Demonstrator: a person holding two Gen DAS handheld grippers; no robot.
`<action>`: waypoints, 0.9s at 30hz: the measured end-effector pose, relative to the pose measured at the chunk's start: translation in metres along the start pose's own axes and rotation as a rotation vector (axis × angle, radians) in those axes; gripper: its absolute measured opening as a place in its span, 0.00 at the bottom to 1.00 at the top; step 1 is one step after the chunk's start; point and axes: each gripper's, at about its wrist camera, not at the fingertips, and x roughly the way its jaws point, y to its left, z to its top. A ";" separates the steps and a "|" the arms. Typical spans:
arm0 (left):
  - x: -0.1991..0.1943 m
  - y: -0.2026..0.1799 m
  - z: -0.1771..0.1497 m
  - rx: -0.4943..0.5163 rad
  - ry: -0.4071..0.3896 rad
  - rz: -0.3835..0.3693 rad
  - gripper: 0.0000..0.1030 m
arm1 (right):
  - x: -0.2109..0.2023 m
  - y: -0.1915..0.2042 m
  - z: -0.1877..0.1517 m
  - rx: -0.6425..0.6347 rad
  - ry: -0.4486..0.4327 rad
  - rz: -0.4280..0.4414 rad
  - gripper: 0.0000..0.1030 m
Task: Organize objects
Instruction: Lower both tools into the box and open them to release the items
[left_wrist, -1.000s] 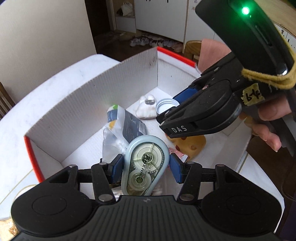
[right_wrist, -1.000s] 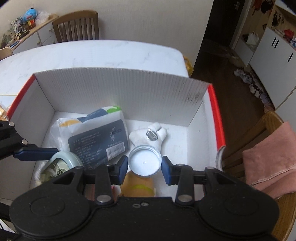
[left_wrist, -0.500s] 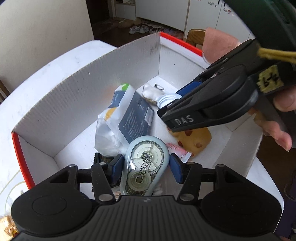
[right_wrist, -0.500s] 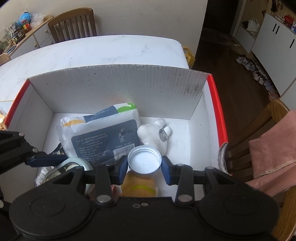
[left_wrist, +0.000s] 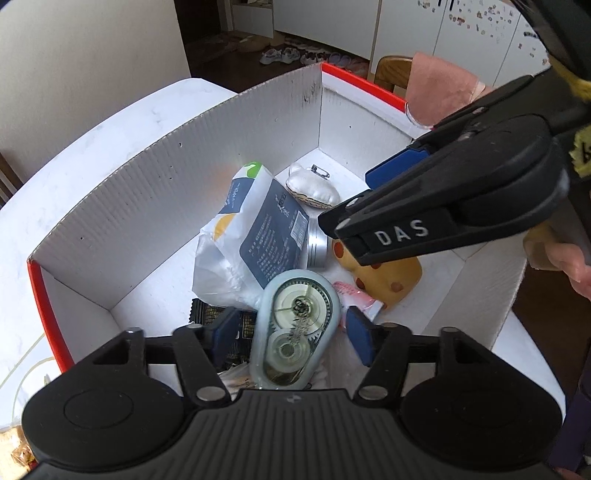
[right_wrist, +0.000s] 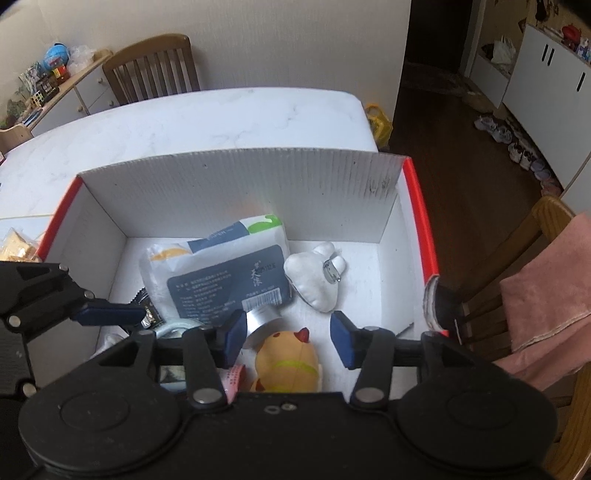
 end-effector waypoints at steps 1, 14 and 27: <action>-0.002 0.001 -0.001 -0.009 -0.007 -0.005 0.64 | -0.003 0.000 -0.001 0.001 -0.006 0.004 0.50; -0.036 0.013 -0.018 -0.116 -0.116 -0.024 0.64 | -0.057 0.011 -0.011 -0.014 -0.125 0.048 0.60; -0.094 0.025 -0.051 -0.151 -0.267 -0.020 0.64 | -0.107 0.027 -0.026 0.013 -0.238 0.073 0.67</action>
